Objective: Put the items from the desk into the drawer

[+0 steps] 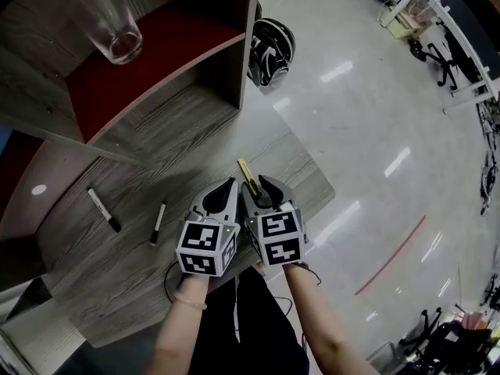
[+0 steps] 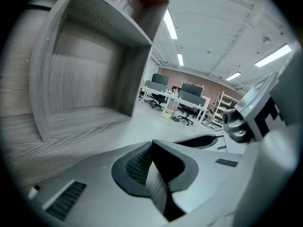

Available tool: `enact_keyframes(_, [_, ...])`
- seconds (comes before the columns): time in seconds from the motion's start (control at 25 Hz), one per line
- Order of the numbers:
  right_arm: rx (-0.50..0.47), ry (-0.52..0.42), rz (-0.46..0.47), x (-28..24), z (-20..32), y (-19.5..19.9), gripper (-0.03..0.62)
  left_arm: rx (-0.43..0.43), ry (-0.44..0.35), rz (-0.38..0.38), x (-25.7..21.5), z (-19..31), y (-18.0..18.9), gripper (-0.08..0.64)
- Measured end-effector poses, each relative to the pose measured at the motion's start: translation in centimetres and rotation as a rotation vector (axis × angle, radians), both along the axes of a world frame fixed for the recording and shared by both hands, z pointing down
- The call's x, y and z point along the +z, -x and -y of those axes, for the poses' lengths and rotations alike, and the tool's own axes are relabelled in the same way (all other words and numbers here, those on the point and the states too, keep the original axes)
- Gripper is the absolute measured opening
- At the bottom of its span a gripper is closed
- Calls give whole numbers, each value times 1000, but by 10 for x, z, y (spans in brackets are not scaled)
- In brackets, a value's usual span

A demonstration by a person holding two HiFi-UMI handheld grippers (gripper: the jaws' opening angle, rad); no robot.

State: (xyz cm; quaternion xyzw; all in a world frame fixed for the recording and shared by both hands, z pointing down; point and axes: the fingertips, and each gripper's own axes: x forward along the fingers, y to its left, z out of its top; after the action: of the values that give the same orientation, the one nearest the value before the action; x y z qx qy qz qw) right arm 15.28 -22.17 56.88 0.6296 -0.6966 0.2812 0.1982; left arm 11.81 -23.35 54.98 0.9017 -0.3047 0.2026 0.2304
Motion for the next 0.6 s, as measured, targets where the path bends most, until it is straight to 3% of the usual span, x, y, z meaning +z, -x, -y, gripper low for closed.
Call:
enact_keyframes(0.24, [-60, 94, -54, 21, 4, 2, 140, 3, 18, 20, 14, 5, -4, 29])
enact_keyframes(0.4, [-50, 115, -80, 21, 3, 1, 141, -4, 20, 24, 14, 7, -3, 29])
enact_keyframes(0.48, [-39, 123, -79, 20, 3, 2, 80, -5, 21, 25, 14, 8, -2, 29])
enact_keyframes(0.6, [-21, 119, -70, 20, 4, 2, 78, -13, 26, 26, 15, 8, 1, 29])
